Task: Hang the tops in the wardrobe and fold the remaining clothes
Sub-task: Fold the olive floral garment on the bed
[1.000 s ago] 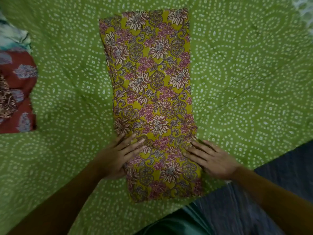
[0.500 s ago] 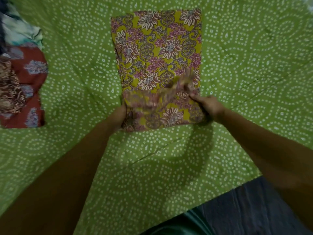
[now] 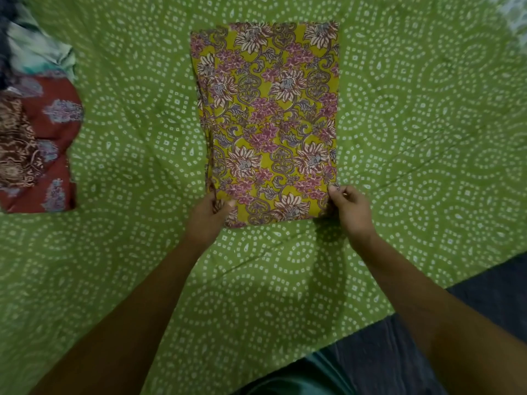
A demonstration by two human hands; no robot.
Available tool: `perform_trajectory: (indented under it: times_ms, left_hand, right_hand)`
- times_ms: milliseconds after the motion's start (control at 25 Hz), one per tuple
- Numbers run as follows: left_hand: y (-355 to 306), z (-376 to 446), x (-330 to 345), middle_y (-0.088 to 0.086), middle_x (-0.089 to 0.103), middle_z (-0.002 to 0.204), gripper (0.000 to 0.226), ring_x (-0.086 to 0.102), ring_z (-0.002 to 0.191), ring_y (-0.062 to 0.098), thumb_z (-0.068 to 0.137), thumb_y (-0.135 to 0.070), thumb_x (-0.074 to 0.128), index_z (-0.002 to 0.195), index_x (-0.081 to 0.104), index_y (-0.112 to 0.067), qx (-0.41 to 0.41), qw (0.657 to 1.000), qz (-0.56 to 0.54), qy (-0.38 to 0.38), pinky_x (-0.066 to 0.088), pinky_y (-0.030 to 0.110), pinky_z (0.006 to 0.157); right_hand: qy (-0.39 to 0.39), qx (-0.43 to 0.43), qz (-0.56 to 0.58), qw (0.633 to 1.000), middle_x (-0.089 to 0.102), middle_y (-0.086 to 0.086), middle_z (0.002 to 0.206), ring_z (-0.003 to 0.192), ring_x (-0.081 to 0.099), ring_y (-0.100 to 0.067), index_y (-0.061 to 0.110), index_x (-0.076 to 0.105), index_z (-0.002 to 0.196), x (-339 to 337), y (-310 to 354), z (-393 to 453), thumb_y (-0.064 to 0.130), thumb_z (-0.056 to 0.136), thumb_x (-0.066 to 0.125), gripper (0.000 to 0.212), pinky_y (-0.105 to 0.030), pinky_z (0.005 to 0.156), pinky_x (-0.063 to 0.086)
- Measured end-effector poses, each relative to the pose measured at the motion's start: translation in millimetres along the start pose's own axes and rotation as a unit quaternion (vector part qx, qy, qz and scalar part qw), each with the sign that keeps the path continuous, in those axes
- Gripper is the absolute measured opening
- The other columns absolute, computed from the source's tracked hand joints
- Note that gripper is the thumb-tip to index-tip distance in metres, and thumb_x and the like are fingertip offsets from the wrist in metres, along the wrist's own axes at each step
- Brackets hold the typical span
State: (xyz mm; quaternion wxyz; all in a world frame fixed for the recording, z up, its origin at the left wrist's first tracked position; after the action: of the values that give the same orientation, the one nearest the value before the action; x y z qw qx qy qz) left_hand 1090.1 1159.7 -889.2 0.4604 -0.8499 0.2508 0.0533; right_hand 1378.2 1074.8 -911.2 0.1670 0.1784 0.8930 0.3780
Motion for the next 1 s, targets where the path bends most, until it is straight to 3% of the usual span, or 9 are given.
perform_trajectory:
  times_ms: [120,280,400,480,560,680,840,920,1000]
  left_hand:
    - [6.7,2.7,-10.0,0.014,0.067,0.080,0.030,0.056,0.070,0.011,0.095,-0.033,0.055,0.089,0.065,-0.005,0.004,0.996,0.080,-0.043,0.045,0.030,0.070]
    - [32.5,-33.2,-16.7,-0.006,0.054,0.042,0.042,0.048,0.044,0.006,0.093,-0.034,0.058,0.063,0.058,-0.005,-0.104,0.992,0.035,-0.062,0.036,0.025,0.049]
    - [58.9,-66.0,-29.2,0.007,0.066,0.072,0.035,0.062,0.073,0.028,0.093,-0.034,0.057,0.081,0.066,-0.003,-0.107,0.982,0.135,-0.078,0.039,0.032,0.061]
    - [42.3,-67.5,-47.6,0.017,0.062,0.100,0.018,0.059,0.095,0.037,0.095,-0.009,0.050,0.106,0.060,-0.001,-0.015,0.959,0.255,-0.123,0.044,0.040,0.076]
    - [-3.9,-58.3,-43.7,0.019,0.050,0.133,0.051,0.049,0.118,0.038,0.083,0.003,0.039,0.133,0.045,-0.004,0.214,0.857,0.459,-0.095,0.040,0.050,0.098]
    - [-12.7,-42.7,-7.7,0.007,0.021,0.158,0.076,0.023,0.143,0.030,0.076,-0.012,0.047,0.149,0.028,-0.018,0.477,0.608,0.627,0.097,0.017,0.053,0.114]
    - [-20.3,17.4,24.3,0.011,0.010,0.159,0.093,0.010,0.147,0.031,0.069,-0.035,0.058,0.152,0.020,-0.014,0.471,0.510,0.688,0.212,0.011,0.054,0.117]
    - [-20.8,26.2,36.5,0.011,0.017,0.158,0.082,0.015,0.146,0.029,0.076,-0.037,0.045,0.151,0.022,-0.011,0.506,0.508,0.655,0.239,0.014,0.050,0.117]
    - [-26.8,26.0,34.9,0.007,0.028,0.154,0.065,0.022,0.144,0.018,0.087,-0.032,0.042,0.147,0.031,-0.010,0.502,0.610,0.560,0.250,0.015,0.037,0.118]
  right_hand:
    - [-0.043,-0.001,-0.031,0.999,0.064,-0.005,0.072,0.064,0.062,-0.013,0.011,0.055,0.075,-9.4,-20.9,-19.6,0.024,0.093,0.060,0.023,-0.033,0.066,0.055]
    - [-0.034,0.063,-0.036,0.997,0.067,-0.006,0.067,0.064,0.065,-0.018,0.009,0.059,0.071,-17.8,-58.2,-64.2,0.024,0.091,0.063,0.025,-0.042,0.076,0.052]
    - [-0.014,0.065,-0.038,0.997,0.070,-0.003,0.085,0.082,0.067,-0.020,0.017,0.062,0.084,-26.1,-68.6,-94.6,0.032,0.085,0.066,0.015,-0.041,0.081,0.053]
    - [0.002,-0.023,-0.193,0.981,0.062,-0.002,0.115,0.104,0.060,-0.018,0.027,0.054,0.112,-41.6,-51.4,-86.4,0.020,0.088,0.066,0.028,-0.036,0.091,0.051]
    - [0.048,-0.202,-0.488,0.848,0.037,-0.004,0.146,0.132,0.037,-0.021,0.022,0.029,0.144,-39.7,-23.0,-66.1,0.015,0.084,0.060,0.068,-0.043,0.110,0.035]
    - [0.137,-0.397,-0.685,0.595,0.015,-0.005,0.159,0.146,0.012,-0.024,0.022,0.013,0.153,-4.5,-4.4,-44.6,0.028,0.083,0.039,0.076,-0.047,0.117,0.010]
    - [0.229,-0.501,-0.719,0.424,0.008,-0.003,0.160,0.147,0.008,-0.023,0.024,0.010,0.154,57.2,6.2,-7.1,0.013,0.087,0.034,0.071,-0.046,0.119,0.001]
    - [0.298,-0.513,-0.681,0.429,0.008,0.001,0.160,0.147,0.005,-0.021,0.027,0.008,0.153,69.3,11.0,9.4,0.007,0.086,0.041,0.077,-0.042,0.120,0.003]
    - [0.348,-0.422,-0.627,0.555,0.021,0.008,0.156,0.144,0.018,-0.011,0.033,0.024,0.149,70.9,21.7,18.8,-0.005,0.080,0.046,0.082,-0.030,0.117,0.017]
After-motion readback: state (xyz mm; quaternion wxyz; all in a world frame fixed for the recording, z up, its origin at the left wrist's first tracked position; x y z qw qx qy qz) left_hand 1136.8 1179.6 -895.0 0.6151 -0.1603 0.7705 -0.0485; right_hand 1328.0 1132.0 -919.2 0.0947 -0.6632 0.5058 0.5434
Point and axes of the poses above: each hand's wrist, its own z-axis towards the middle knuckle, its own x-axis out of the palm, y = z × x, the point moved 9 cm from there along z, towards the middle knuckle
